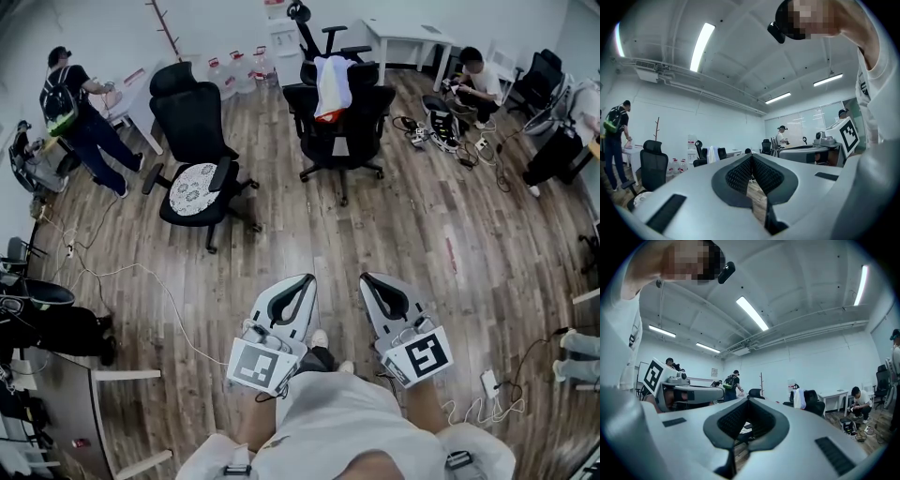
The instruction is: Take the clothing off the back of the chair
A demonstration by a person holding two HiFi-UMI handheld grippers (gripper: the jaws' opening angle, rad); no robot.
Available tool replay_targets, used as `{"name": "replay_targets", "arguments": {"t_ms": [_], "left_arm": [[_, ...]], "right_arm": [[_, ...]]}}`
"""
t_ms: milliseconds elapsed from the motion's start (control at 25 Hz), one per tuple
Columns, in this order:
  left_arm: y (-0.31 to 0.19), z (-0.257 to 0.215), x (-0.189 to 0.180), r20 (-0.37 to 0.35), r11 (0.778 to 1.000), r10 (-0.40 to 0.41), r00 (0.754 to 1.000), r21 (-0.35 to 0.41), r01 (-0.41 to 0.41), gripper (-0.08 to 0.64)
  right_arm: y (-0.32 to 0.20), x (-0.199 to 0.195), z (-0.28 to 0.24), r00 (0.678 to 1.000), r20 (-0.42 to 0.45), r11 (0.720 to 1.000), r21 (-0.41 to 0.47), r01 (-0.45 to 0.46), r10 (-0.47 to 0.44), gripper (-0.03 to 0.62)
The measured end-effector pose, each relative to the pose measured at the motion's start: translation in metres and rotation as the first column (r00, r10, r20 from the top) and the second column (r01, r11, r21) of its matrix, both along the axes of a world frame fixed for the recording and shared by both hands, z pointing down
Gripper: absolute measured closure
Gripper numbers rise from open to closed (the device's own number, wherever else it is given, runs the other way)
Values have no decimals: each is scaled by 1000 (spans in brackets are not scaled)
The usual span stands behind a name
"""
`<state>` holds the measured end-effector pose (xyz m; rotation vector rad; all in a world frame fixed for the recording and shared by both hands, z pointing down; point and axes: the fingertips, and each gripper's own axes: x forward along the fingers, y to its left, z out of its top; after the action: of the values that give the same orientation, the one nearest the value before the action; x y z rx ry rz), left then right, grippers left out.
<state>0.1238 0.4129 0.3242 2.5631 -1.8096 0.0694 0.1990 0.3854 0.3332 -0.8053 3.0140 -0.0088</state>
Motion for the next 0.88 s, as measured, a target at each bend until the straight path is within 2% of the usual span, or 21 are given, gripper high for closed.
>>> {"name": "replay_targets", "arguments": {"t_ms": [560,880], "left_arm": [[-45,8,-61,-9,999,32,999,-17,-32,543],[-66,10,-77,-10,998,62,998,-16,-62,543]], "right_arm": [[-43,-59,4,1000,-14,1000,0,-29,29,571],[-59,-73,6,998,-21,998,4,-65,65,571]]}}
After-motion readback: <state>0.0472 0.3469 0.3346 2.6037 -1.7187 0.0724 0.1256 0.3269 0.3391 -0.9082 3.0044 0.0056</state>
